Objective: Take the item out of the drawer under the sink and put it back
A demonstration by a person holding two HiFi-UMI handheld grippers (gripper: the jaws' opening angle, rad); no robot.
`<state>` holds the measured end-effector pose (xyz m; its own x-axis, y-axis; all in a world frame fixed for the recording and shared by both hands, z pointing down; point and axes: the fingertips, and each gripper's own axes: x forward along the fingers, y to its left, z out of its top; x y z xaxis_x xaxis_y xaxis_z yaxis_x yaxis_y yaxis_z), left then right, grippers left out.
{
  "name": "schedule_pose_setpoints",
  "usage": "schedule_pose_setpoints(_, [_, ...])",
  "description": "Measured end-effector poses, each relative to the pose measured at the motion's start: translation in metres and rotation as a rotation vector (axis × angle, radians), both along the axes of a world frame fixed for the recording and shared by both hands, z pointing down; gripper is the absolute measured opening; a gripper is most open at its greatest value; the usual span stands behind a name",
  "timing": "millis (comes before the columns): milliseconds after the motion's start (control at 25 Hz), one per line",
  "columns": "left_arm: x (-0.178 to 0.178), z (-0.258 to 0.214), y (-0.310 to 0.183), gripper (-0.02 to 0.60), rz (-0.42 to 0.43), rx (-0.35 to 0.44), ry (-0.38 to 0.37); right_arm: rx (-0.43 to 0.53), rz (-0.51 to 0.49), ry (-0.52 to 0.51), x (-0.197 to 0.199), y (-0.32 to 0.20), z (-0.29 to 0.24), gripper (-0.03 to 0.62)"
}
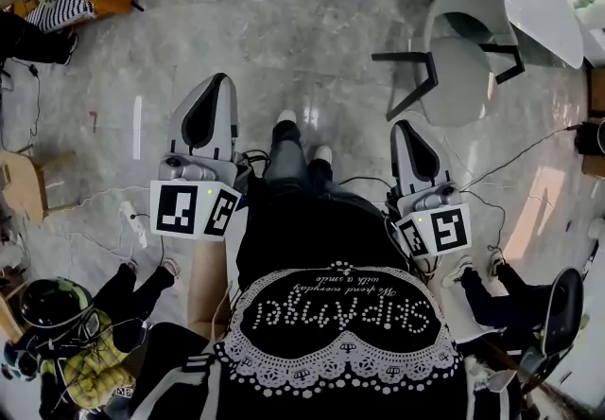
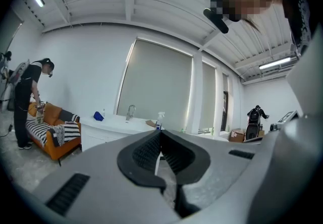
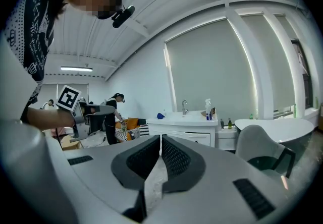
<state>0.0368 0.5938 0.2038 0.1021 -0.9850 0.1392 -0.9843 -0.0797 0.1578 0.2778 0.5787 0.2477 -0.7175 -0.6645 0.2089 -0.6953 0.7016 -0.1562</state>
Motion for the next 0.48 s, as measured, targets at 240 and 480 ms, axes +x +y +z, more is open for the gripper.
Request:
schedule_pose_setpoints(240, [-0.043, 0.004, -0.051, 0.005, 0.045, -0.020, 0.016, -0.024, 0.055, -0.007, -0.040, -0.045, 0.005, 0.026])
schedule_pose_setpoints(480, [-0.104, 0.004, -0.098, 0.005, 0.058, -0.015, 0.018, -0.017, 0.082, 0.009, -0.095, -0.084, 0.010, 0.026])
